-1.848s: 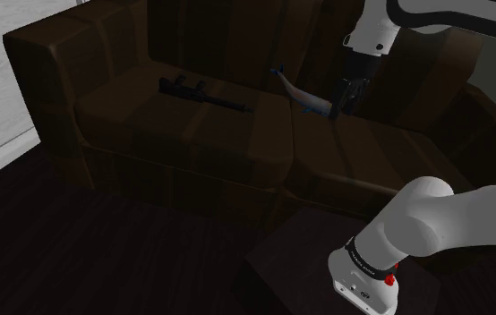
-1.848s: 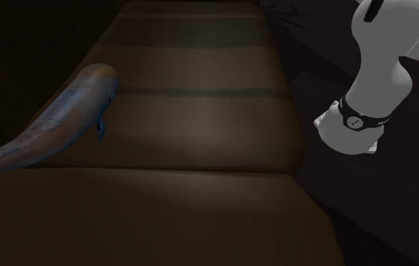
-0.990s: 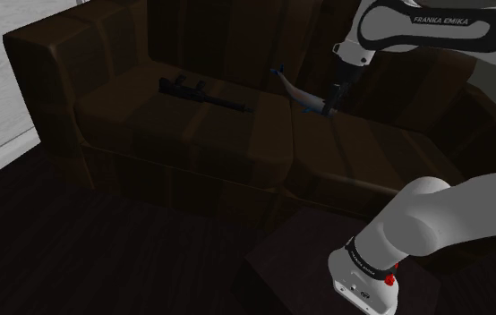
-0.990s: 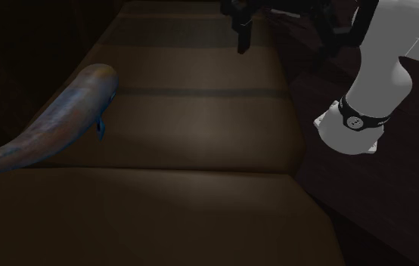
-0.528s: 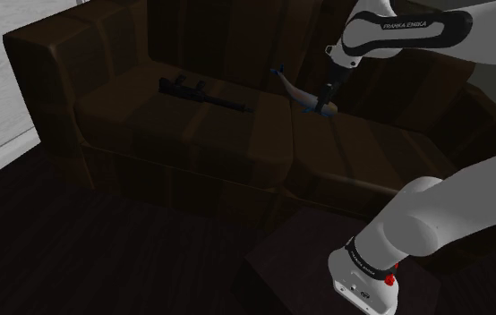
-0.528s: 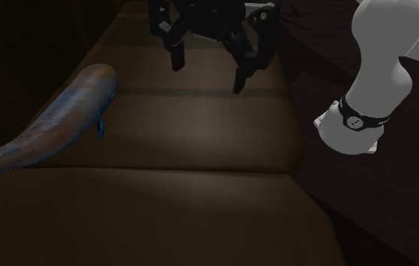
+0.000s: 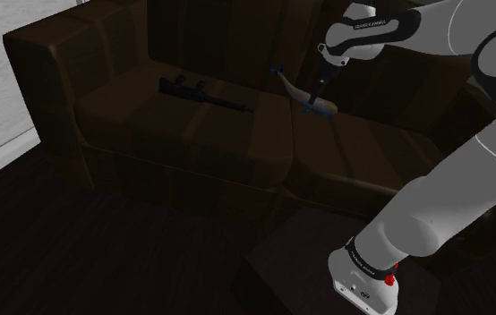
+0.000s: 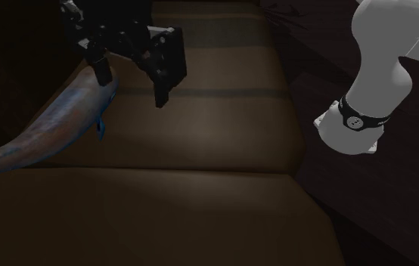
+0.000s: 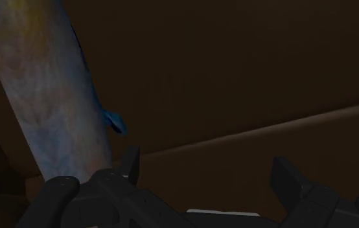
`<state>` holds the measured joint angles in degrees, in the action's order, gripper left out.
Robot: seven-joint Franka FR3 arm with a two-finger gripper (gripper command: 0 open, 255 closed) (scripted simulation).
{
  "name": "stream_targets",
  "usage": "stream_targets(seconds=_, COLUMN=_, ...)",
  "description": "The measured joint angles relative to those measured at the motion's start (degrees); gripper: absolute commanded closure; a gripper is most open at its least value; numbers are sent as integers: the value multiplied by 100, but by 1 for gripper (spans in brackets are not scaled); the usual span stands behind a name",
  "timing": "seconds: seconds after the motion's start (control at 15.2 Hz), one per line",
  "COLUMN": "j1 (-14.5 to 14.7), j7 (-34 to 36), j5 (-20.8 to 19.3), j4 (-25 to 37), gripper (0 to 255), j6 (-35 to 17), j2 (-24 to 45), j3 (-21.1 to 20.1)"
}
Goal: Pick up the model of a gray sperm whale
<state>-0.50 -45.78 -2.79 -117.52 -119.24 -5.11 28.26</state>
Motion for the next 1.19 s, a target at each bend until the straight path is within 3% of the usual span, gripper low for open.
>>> stream_targets(seconds=0.26, j1=-89, j7=-787, j5=606, j4=718, gripper=0, j6=-303, j2=911, j3=149)
stream_targets(seconds=0.66, j1=-506, j7=-1820, j5=1471, j4=1903, gripper=0, j6=-434, j2=2114, j3=94)
stream_targets(seconds=1.19, j1=-572, j7=-1995, j5=1680, j4=1747, gripper=0, j6=-861, j2=2394, j3=12)
